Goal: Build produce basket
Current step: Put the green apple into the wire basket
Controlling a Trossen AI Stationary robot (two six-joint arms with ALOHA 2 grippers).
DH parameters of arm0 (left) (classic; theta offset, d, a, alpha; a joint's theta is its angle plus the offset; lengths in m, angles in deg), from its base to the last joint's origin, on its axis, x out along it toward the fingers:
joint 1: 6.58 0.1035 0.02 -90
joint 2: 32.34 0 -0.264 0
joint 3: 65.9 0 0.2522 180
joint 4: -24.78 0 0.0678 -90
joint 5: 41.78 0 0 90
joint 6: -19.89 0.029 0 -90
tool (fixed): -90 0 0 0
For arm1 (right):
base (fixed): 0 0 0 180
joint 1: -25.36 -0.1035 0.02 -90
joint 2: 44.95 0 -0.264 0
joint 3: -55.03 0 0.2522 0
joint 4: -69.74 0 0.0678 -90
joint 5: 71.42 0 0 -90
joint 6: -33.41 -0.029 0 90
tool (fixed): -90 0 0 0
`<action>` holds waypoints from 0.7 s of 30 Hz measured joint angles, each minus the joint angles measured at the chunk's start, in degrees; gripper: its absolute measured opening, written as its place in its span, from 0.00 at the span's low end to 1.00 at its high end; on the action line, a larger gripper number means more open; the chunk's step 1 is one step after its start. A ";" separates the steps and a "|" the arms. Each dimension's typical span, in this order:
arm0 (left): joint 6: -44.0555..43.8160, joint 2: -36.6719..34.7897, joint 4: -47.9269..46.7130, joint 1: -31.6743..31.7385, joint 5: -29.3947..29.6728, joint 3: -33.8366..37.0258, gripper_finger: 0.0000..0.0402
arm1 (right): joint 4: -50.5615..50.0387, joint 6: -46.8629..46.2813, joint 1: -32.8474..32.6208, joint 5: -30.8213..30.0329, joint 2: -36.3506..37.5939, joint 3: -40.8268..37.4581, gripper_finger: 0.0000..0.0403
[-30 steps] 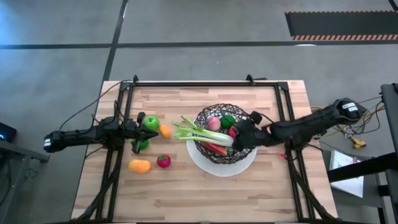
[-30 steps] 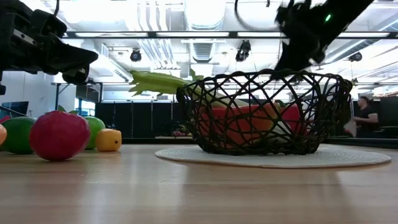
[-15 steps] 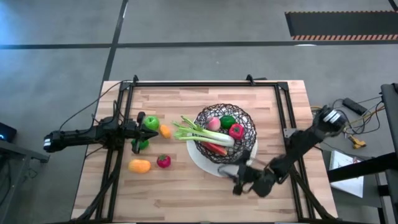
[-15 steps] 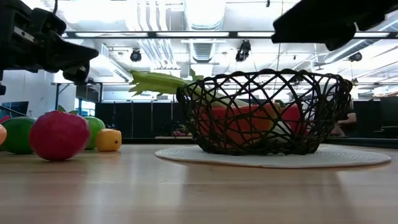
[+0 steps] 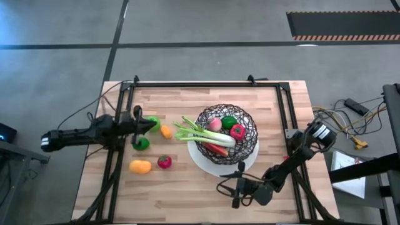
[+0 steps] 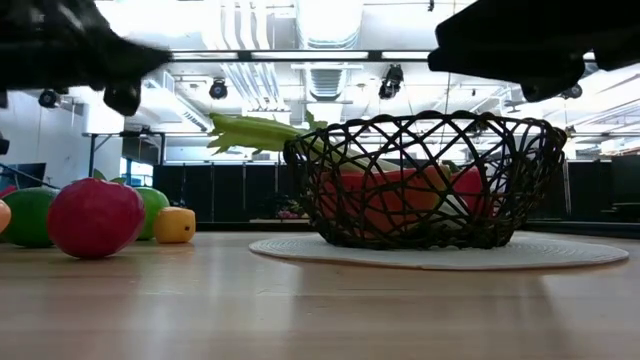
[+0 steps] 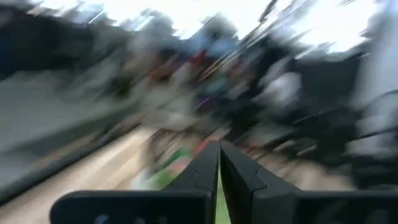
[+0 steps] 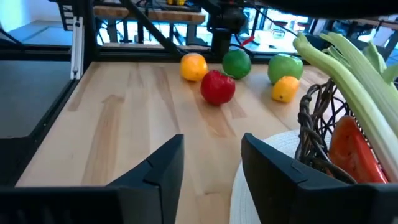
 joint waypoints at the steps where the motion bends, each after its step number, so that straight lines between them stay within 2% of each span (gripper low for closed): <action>1: -0.53 0.98 -6.30 0.00 4.03 -2.34 0.00 | -0.01 0.01 0.00 0.01 0.03 0.00 0.36; 3: -2.96 3.74 -18.20 0.03 12.31 -7.14 0.00 | 0.02 0.01 0.01 0.02 0.06 0.03 0.36; 5: -7.66 7.11 -28.22 0.04 17.93 -11.47 0.00 | -0.01 0.19 0.02 0.02 0.08 0.04 0.35; 8: -16.01 12.27 -38.96 0.04 20.60 -16.80 0.00 | -0.01 1.13 0.02 0.02 0.08 0.04 0.35; 11: -21.91 16.97 -46.48 0.04 20.60 -19.51 0.02 | -0.01 2.06 0.02 0.04 0.08 0.04 0.35; 16: -28.03 23.81 -47.65 0.12 20.71 -19.75 0.17 | -0.04 2.46 0.02 0.04 0.08 0.04 0.35; 21: -35.46 31.26 -47.41 0.17 24.29 -19.63 0.33 | -0.03 4.42 0.02 0.06 0.08 0.04 0.35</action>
